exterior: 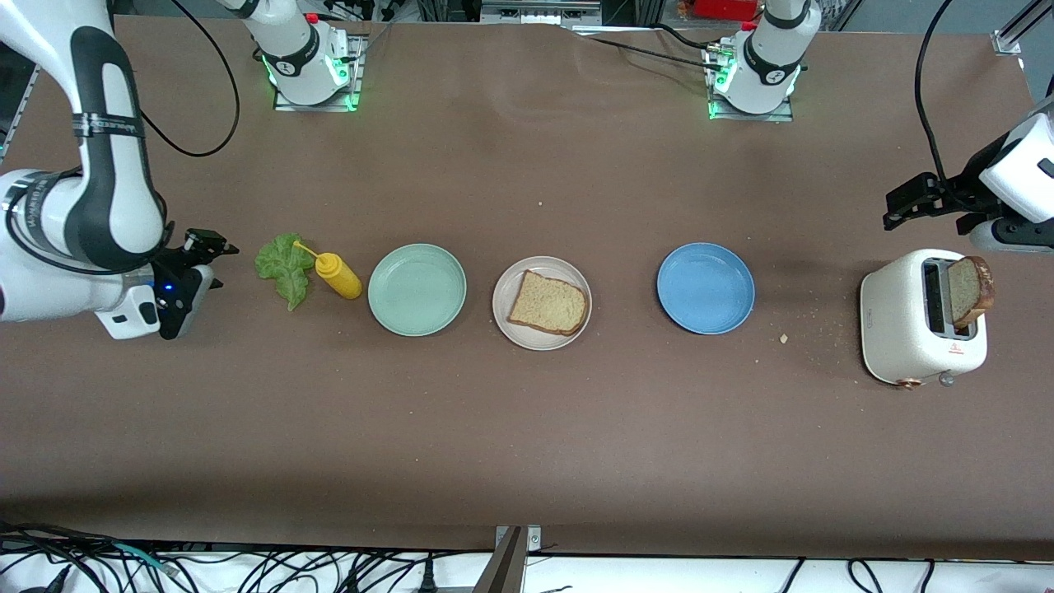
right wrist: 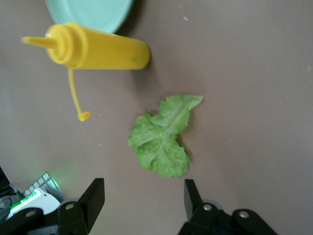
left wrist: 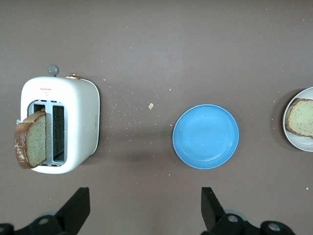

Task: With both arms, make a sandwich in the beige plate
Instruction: 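Move the right gripper over the green lettuce leaf, then grasp the lettuce leaf with the right gripper and lift it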

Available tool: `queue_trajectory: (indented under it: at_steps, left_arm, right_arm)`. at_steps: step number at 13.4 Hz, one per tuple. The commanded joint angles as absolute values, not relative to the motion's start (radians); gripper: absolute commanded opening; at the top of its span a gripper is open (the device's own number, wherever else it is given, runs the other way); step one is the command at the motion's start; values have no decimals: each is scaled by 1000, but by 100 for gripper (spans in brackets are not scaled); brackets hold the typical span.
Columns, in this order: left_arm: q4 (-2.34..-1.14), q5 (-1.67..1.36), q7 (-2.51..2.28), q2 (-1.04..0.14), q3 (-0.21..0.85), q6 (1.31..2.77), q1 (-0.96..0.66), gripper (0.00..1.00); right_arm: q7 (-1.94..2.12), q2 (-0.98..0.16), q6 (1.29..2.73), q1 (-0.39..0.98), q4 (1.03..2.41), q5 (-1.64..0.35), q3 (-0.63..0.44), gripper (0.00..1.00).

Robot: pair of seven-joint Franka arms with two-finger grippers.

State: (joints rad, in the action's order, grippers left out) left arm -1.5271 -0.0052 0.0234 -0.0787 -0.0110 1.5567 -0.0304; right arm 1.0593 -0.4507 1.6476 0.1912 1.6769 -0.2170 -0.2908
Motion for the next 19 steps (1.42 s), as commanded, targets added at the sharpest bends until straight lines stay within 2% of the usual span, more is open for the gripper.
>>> queue_trajectory:
  at_steps: [1, 4, 9, 12, 16, 18, 19]
  left_arm:
    - [-1532, -29, 28, -77, -12, 1569, -29, 100]
    - [-1532, -29, 26, -77, -12, 1569, -31, 100]
    - [-1532, -29, 26, -81, -12, 1571, -31, 100]
    - [-1532, -29, 26, -81, -12, 1571, -31, 100]
    - [-1532, -29, 26, -83, -12, 1569, -31, 100]
    - [-1532, -29, 28, -83, -12, 1571, -29, 100]
    - [-1534, -29, 28, -83, -12, 1569, -31, 100]
  right_arm:
    - [857, -400, 1719, 259, 1770, -151, -291, 74]
    - [766, -376, 1836, 268, 1885, -127, -288, 75]
    - [710, -377, 2149, 270, 2098, -130, -285, 76]
    - [692, -391, 2259, 270, 2158, -137, -284, 76]
    - [687, -403, 2309, 268, 2189, -147, -272, 73]
    - [687, -414, 2313, 267, 2187, -152, -268, 52]
    - [687, -426, 2313, 267, 2189, -164, -267, 31]
